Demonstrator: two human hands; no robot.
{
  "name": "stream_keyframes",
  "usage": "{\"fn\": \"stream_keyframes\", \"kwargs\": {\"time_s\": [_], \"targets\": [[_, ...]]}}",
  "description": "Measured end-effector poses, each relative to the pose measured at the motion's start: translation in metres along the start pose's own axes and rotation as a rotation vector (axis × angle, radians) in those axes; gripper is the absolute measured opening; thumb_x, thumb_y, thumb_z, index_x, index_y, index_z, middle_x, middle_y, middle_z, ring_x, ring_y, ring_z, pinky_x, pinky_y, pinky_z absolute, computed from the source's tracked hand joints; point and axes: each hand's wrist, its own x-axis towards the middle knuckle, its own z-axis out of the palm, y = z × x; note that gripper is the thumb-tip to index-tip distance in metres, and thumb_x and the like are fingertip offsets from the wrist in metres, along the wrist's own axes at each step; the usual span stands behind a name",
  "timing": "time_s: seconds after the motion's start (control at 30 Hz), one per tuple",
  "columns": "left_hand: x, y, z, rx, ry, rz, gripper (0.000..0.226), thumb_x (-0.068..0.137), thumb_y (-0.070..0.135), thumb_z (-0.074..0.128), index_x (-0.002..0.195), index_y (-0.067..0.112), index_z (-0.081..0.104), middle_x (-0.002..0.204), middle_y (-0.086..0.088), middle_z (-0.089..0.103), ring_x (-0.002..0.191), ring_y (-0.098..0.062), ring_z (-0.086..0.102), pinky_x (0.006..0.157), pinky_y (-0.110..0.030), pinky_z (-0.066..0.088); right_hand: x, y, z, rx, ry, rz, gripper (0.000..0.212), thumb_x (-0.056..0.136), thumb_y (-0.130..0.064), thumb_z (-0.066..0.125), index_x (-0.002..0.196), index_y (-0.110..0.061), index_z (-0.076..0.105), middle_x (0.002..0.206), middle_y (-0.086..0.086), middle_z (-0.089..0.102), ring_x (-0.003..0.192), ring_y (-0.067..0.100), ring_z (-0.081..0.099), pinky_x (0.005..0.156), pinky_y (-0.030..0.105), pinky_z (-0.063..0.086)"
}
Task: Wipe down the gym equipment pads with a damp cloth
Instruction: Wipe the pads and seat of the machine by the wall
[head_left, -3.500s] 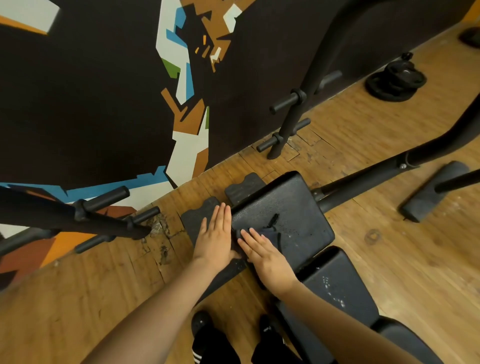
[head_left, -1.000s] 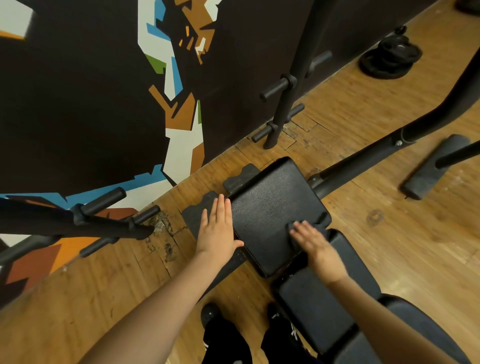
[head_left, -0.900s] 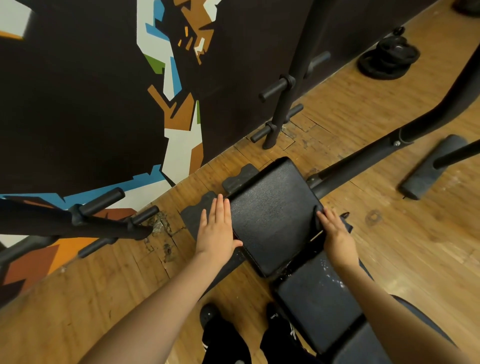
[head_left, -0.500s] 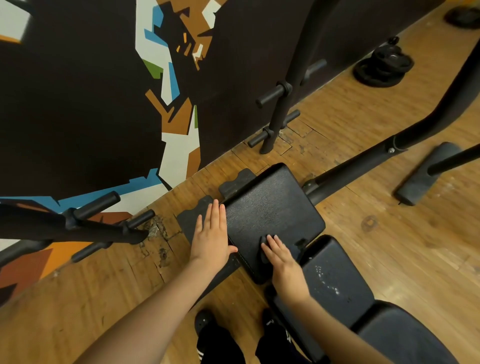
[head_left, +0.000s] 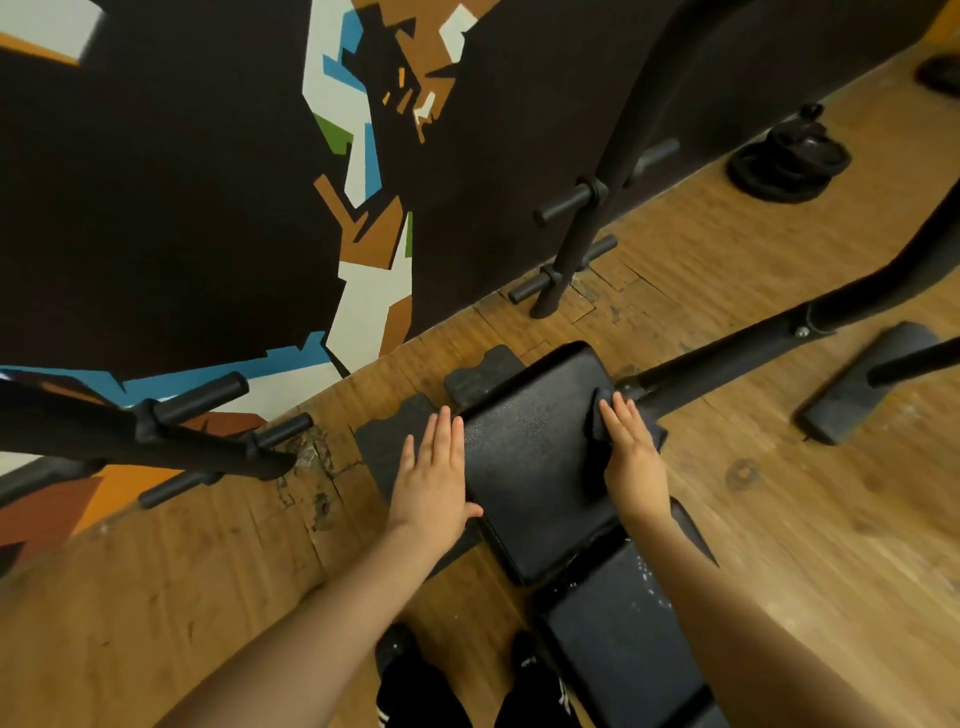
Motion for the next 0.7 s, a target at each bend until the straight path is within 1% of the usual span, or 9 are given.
{"fn": "stream_keyframes", "kwargs": {"time_s": [0.07,0.13,0.23,0.37,0.4,0.47,0.53,0.6,0.7], "targets": [[0.001,-0.001,0.002,0.0,0.012,0.004,0.108,0.09,0.06,0.047,0.137,0.001,-0.03,0.155,-0.018,-0.024,0.145,-0.029,-0.017,0.118,-0.044,0.001,-0.027,0.014,0.003,-0.036,-0.044,0.031,0.079,0.081,0.021,0.043,0.146,-0.018,0.025,0.154,-0.005,0.01,0.143,0.013,0.003,0.114,0.031,0.016],[0.001,-0.002,0.005,-0.002,0.016,0.008,0.107,0.09,0.059,0.047,0.133,0.001,-0.032,0.154,-0.019,-0.025,0.145,-0.03,-0.017,0.118,-0.044,0.001,-0.04,0.021,0.0,-0.049,-0.099,0.051,0.079,0.08,0.021,0.044,0.147,-0.018,0.025,0.154,-0.006,0.009,0.143,0.012,0.002,0.114,0.033,0.019],[0.001,-0.002,0.008,-0.001,0.028,0.014,0.107,0.09,0.059,0.046,0.133,0.001,-0.033,0.153,-0.019,-0.027,0.145,-0.03,-0.017,0.117,-0.044,0.0,-0.032,0.005,-0.013,-0.018,-0.071,0.061,0.073,0.081,0.02,0.042,0.144,-0.014,0.031,0.154,-0.001,0.016,0.143,0.015,0.008,0.113,0.029,0.017],[0.002,-0.002,0.007,-0.016,0.033,0.014,0.108,0.089,0.059,0.047,0.133,0.002,-0.033,0.153,-0.018,-0.027,0.145,-0.029,-0.017,0.118,-0.044,0.001,0.015,-0.044,-0.022,0.008,0.02,-0.077,0.068,0.085,0.017,0.04,0.146,-0.013,0.028,0.155,0.001,0.015,0.144,0.017,0.01,0.113,0.027,0.014],[0.002,-0.002,0.006,-0.016,0.033,0.014,0.108,0.089,0.059,0.047,0.133,0.002,-0.033,0.154,-0.018,-0.026,0.145,-0.029,-0.017,0.118,-0.044,0.001,0.031,-0.053,-0.021,0.001,0.005,-0.121,0.068,0.085,0.016,0.039,0.146,-0.013,0.027,0.155,0.001,0.014,0.144,0.017,0.008,0.113,0.027,0.013],[0.001,-0.002,0.006,-0.008,0.03,0.016,0.108,0.089,0.06,0.047,0.133,0.002,-0.032,0.154,-0.018,-0.025,0.145,-0.029,-0.017,0.118,-0.044,0.001,0.055,-0.065,-0.013,-0.029,-0.066,-0.191,0.065,0.086,0.014,0.04,0.145,-0.011,0.028,0.156,0.004,0.014,0.144,0.02,0.006,0.117,0.034,0.015],[0.001,-0.003,0.006,-0.005,0.026,0.018,0.108,0.089,0.06,0.047,0.133,0.002,-0.032,0.154,-0.018,-0.025,0.145,-0.029,-0.017,0.118,-0.044,0.001,0.061,-0.063,-0.004,-0.034,-0.083,-0.231,0.059,0.089,0.009,0.042,0.144,-0.009,0.03,0.154,0.006,0.019,0.144,0.023,0.009,0.117,0.039,0.016],[0.002,-0.004,0.007,-0.012,0.023,0.022,0.107,0.09,0.06,0.046,0.133,0.002,-0.033,0.154,-0.018,-0.026,0.145,-0.029,-0.017,0.118,-0.044,0.001,0.047,-0.048,0.001,0.001,-0.039,-0.235,0.056,0.092,0.007,0.043,0.143,-0.009,0.031,0.153,0.004,0.02,0.143,0.018,0.01,0.116,0.036,0.015],[0.002,-0.005,0.007,-0.012,0.026,0.027,0.107,0.09,0.059,0.047,0.132,0.002,-0.033,0.153,-0.018,-0.027,0.145,-0.029,-0.017,0.117,-0.044,0.0,0.006,-0.012,0.007,-0.011,-0.034,-0.191,0.066,0.086,0.016,0.043,0.144,-0.012,0.029,0.148,-0.008,0.011,0.139,0.01,0.005,0.116,0.031,0.01]]}}
